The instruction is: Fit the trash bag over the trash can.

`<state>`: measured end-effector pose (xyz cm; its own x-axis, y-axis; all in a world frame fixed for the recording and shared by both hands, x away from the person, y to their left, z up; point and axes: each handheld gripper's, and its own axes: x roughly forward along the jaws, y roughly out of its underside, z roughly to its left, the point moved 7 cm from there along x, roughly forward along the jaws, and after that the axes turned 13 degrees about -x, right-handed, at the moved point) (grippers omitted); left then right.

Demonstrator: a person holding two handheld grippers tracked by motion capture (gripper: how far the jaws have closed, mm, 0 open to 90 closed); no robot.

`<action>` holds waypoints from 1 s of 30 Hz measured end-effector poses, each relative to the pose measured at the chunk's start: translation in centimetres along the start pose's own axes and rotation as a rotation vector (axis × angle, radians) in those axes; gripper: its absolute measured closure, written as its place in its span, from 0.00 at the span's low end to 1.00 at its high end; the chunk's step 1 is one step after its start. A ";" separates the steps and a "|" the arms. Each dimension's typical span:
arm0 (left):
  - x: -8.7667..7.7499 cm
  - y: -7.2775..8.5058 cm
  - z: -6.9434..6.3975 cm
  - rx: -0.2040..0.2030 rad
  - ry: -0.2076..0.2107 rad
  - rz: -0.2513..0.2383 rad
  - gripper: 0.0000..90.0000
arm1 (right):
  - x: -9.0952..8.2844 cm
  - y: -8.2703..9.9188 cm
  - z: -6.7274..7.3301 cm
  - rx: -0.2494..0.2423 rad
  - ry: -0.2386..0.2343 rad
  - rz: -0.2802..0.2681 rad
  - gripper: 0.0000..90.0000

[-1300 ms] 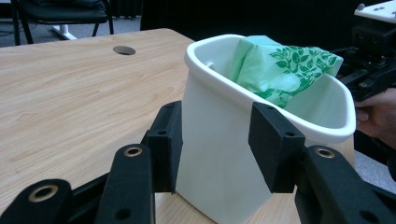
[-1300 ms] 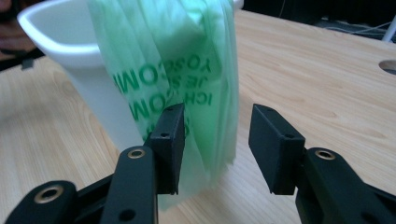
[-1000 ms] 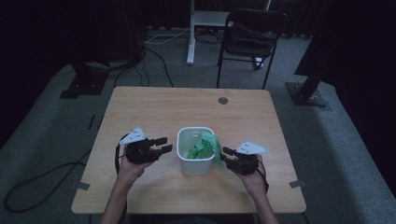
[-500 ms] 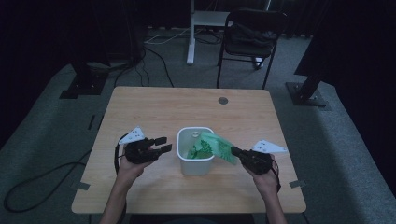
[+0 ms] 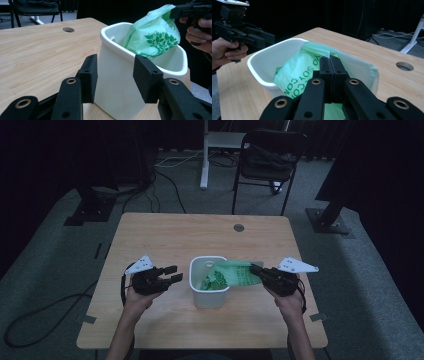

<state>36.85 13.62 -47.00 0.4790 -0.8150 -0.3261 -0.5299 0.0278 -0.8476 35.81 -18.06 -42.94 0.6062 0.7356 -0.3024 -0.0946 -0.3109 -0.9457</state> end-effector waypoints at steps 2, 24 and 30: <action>0.0 0.0 -0.1 0.002 0.000 -0.001 0.62 | 0.2 -0.4 0.1 -0.010 -0.008 -0.004 1.00; -0.1 -0.5 -1.1 0.026 0.013 -0.007 0.61 | 3.1 0.9 3.4 -0.046 -0.132 0.082 0.99; 0.1 -0.7 -1.4 0.035 0.014 -0.001 0.61 | 3.1 -0.1 3.2 -0.052 -0.140 0.058 0.99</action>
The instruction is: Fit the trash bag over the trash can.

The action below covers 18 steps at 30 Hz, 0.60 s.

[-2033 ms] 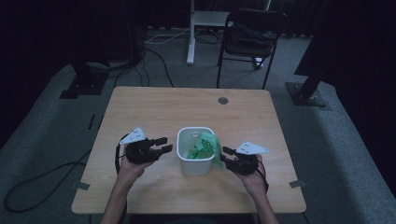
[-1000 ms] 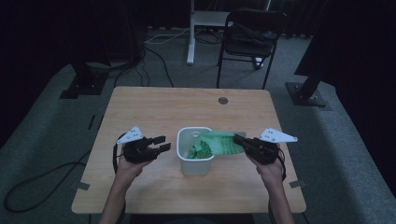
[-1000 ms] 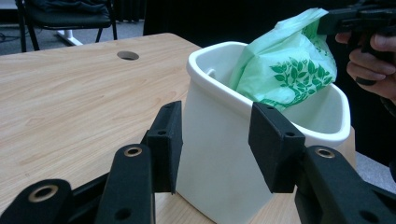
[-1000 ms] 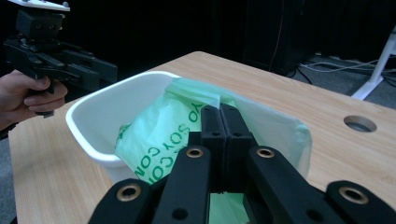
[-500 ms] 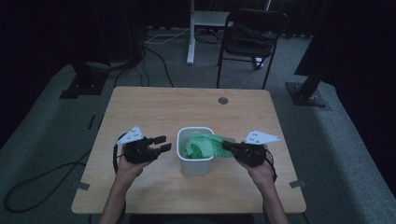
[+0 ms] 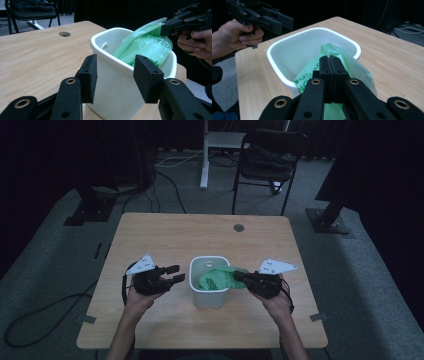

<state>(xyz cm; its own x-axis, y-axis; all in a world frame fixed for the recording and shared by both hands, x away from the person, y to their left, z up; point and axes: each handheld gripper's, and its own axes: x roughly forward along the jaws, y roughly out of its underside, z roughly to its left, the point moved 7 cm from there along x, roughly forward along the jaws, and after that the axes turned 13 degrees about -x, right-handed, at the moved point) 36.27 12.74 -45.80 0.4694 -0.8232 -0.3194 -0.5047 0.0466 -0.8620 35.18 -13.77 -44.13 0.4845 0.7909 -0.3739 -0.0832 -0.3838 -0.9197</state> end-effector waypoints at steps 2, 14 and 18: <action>0.0 -0.2 -0.2 0.009 0.001 0.000 0.61 | 0.1 -0.3 -0.1 0.000 -0.001 -0.003 0.99; 1.4 -2.0 -2.2 0.082 0.018 0.025 0.60 | 1.0 -2.6 -0.1 -0.022 -0.036 -0.033 1.00; 2.0 -2.1 -2.8 0.103 0.024 0.039 0.60 | 1.1 -3.1 -0.1 -0.024 -0.041 -0.039 1.00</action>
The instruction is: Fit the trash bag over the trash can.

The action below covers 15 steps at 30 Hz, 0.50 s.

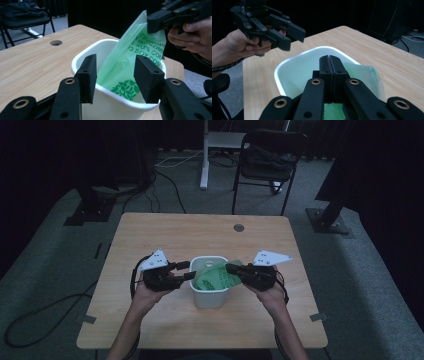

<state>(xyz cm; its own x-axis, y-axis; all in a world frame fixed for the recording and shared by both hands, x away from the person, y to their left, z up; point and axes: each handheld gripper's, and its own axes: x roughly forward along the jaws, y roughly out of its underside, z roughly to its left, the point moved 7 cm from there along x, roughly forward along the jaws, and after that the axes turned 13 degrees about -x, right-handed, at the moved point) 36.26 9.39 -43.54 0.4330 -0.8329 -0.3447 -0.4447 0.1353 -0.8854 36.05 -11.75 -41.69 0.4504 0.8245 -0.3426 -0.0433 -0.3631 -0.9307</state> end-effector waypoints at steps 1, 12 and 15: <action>0.2 0.0 -0.1 0.004 0.003 0.004 0.60 | 0.0 -0.1 0.0 0.001 -0.001 -0.003 1.00; 1.4 -0.3 -1.0 0.032 0.013 0.021 0.64 | 0.3 -1.3 0.2 -0.011 -0.014 -0.022 1.00; 1.7 -0.4 -1.1 0.038 0.012 0.022 0.68 | 0.4 -1.8 0.3 -0.013 -0.023 -0.031 1.00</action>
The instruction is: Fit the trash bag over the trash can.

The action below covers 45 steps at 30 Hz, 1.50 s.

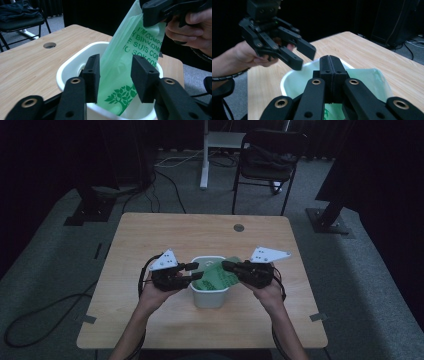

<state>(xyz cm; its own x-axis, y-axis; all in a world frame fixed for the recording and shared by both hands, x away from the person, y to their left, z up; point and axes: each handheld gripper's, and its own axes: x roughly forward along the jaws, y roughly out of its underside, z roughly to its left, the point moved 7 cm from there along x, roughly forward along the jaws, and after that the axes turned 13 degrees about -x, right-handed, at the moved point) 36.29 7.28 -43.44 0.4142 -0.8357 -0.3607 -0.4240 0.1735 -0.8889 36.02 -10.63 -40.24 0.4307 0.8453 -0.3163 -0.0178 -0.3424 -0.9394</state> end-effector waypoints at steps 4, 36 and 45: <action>0.4 -0.1 -0.3 0.017 -0.001 0.002 0.73 | 0.2 -0.5 0.1 0.003 -0.008 -0.011 1.00; 2.0 -0.8 -1.6 0.075 -0.015 -0.001 0.78 | 0.8 -1.3 1.0 0.012 -0.052 -0.044 1.00; 1.8 -1.0 -1.6 0.096 -0.041 -0.012 1.00 | 0.9 -1.2 1.1 0.017 -0.061 -0.046 1.00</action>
<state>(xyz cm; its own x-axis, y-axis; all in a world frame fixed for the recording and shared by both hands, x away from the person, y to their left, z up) 36.19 4.77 -42.76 0.4523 -0.8161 -0.3598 -0.3410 0.2145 -0.9153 35.49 -9.00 -39.57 0.3754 0.8835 -0.2802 -0.0155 -0.2963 -0.9550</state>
